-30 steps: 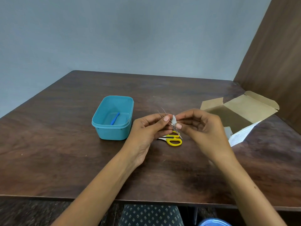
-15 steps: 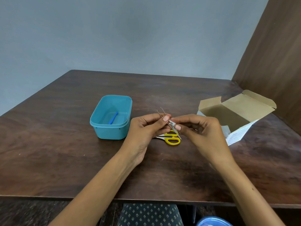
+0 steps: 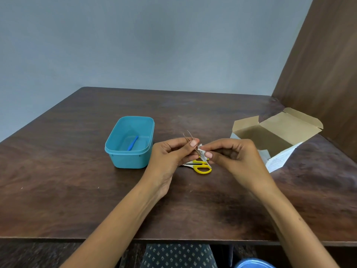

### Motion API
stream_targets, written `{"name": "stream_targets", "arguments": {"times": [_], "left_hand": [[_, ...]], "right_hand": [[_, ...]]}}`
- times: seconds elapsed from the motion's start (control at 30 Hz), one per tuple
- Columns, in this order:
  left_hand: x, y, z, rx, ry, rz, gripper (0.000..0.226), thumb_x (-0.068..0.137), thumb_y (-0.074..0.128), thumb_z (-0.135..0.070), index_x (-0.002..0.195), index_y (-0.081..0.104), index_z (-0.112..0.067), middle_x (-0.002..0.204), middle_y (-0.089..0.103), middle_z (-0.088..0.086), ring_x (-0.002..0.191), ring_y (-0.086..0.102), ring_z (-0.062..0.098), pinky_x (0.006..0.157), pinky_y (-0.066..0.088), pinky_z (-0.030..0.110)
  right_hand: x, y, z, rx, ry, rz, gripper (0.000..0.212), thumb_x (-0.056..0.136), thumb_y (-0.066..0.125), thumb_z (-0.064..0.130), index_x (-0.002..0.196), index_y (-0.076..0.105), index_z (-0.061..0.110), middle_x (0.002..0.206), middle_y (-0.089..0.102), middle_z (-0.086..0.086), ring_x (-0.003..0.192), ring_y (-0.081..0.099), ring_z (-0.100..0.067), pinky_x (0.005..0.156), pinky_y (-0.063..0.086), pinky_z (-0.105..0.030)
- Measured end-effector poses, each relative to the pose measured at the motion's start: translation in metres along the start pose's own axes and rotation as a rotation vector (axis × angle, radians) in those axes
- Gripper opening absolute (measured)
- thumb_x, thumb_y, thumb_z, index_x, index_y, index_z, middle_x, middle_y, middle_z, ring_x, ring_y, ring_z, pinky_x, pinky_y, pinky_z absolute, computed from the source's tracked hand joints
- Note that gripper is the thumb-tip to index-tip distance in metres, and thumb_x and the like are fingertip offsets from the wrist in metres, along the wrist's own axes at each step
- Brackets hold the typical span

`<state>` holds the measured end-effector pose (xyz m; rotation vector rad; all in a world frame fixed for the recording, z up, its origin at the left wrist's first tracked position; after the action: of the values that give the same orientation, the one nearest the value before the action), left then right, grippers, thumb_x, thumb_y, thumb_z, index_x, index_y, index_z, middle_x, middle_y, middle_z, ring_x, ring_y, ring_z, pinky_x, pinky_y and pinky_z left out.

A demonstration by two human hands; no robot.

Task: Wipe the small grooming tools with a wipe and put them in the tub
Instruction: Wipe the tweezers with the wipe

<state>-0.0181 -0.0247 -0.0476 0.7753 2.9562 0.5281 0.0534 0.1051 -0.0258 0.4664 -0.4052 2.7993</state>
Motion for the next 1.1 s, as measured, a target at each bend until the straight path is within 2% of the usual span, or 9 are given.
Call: {"name": "stream_targets", "arguments": {"times": [0.2,0.33,0.43,0.5,0.6,0.7,0.8,0.93,1.1], "left_hand": [[0.002,-0.003,-0.001,0.024,0.009,-0.009,0.012,0.078,0.068,-0.010,0.088,0.074,-0.006,0.069,0.071,0.001,0.066,0.067,0.009,0.066,0.056,0.018],[0.002,-0.004,-0.001,0.012,0.001,-0.044,0.008,0.078,0.069,-0.010,0.084,0.075,-0.008,0.069,0.070,0.004,0.063,0.066,0.009,0.063,0.056,0.018],[0.002,-0.005,-0.003,-0.010,-0.003,-0.065,0.008,0.075,0.072,-0.012,0.079,0.074,-0.007,0.063,0.068,0.003,0.059,0.065,0.008,0.061,0.056,0.017],[0.002,-0.005,-0.002,-0.012,-0.007,-0.064,0.017,0.067,0.074,-0.018,0.078,0.073,-0.006,0.061,0.068,0.002,0.058,0.065,0.008,0.060,0.056,0.017],[0.001,-0.004,0.001,0.019,-0.026,-0.063,0.019,0.064,0.076,-0.021,0.077,0.073,-0.007,0.061,0.069,0.001,0.060,0.065,0.009,0.060,0.055,0.017],[0.001,-0.004,0.002,0.045,-0.032,-0.060,0.013,0.069,0.076,-0.019,0.076,0.073,-0.008,0.065,0.070,0.003,0.063,0.066,0.011,0.061,0.055,0.017],[0.001,-0.005,0.002,0.054,-0.021,-0.091,0.013,0.072,0.076,-0.016,0.078,0.073,-0.005,0.066,0.071,0.002,0.064,0.067,0.010,0.064,0.057,0.019],[0.002,-0.008,0.001,0.009,-0.002,-0.136,0.013,0.075,0.075,-0.012,0.078,0.072,0.000,0.062,0.070,0.004,0.060,0.067,0.011,0.061,0.056,0.017],[0.003,-0.008,-0.001,0.009,0.033,-0.138,0.012,0.075,0.075,-0.010,0.079,0.071,0.001,0.062,0.071,0.004,0.061,0.069,0.011,0.060,0.054,0.016]], "right_hand": [[-0.010,-0.004,-0.003,-0.021,0.045,0.023,0.016,0.076,0.069,-0.005,0.082,0.075,0.009,0.086,0.075,-0.006,0.080,0.070,-0.015,0.075,0.055,-0.020],[-0.018,-0.005,-0.006,0.058,0.140,0.065,0.015,0.076,0.069,-0.006,0.082,0.075,0.006,0.080,0.075,-0.004,0.074,0.070,-0.011,0.069,0.055,-0.018],[-0.020,-0.008,-0.002,0.055,0.107,0.028,0.020,0.075,0.069,-0.007,0.080,0.075,0.011,0.079,0.075,-0.002,0.071,0.068,-0.008,0.068,0.053,-0.017],[-0.018,-0.012,0.003,-0.028,0.017,-0.057,0.022,0.076,0.069,-0.006,0.080,0.075,0.015,0.080,0.076,0.001,0.073,0.068,-0.004,0.069,0.051,-0.014],[-0.016,-0.007,0.016,-0.340,-0.201,-0.171,0.018,0.080,0.069,0.000,0.086,0.075,0.015,0.084,0.073,0.004,0.079,0.067,-0.004,0.070,0.050,-0.013],[-0.018,0.012,0.025,-0.611,-0.398,-0.155,0.016,0.082,0.063,0.006,0.093,0.073,0.014,0.087,0.067,0.001,0.076,0.061,-0.006,0.066,0.047,-0.015],[-0.022,0.024,0.024,-0.795,-0.451,-0.115,0.021,0.083,0.060,0.004,0.099,0.071,0.012,0.091,0.063,-0.004,0.078,0.061,-0.014,0.064,0.049,-0.023],[-0.029,0.026,0.019,-0.944,-0.445,-0.122,0.021,0.079,0.057,0.004,0.095,0.071,0.006,0.087,0.063,-0.010,0.071,0.061,-0.025,0.053,0.052,-0.036],[-0.033,0.020,0.013,-0.937,-0.397,-0.143,0.020,0.079,0.058,0.003,0.094,0.071,0.006,0.088,0.063,-0.009,0.073,0.062,-0.026,0.054,0.052,-0.036]]}}
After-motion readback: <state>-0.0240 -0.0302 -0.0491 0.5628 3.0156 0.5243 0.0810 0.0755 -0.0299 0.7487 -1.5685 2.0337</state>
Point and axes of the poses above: each hand's wrist, its own x-axis towards the middle knuckle, its own y-axis out of the palm, z = x × y, the point moved 5 cm from there along x, towards the middle knuckle
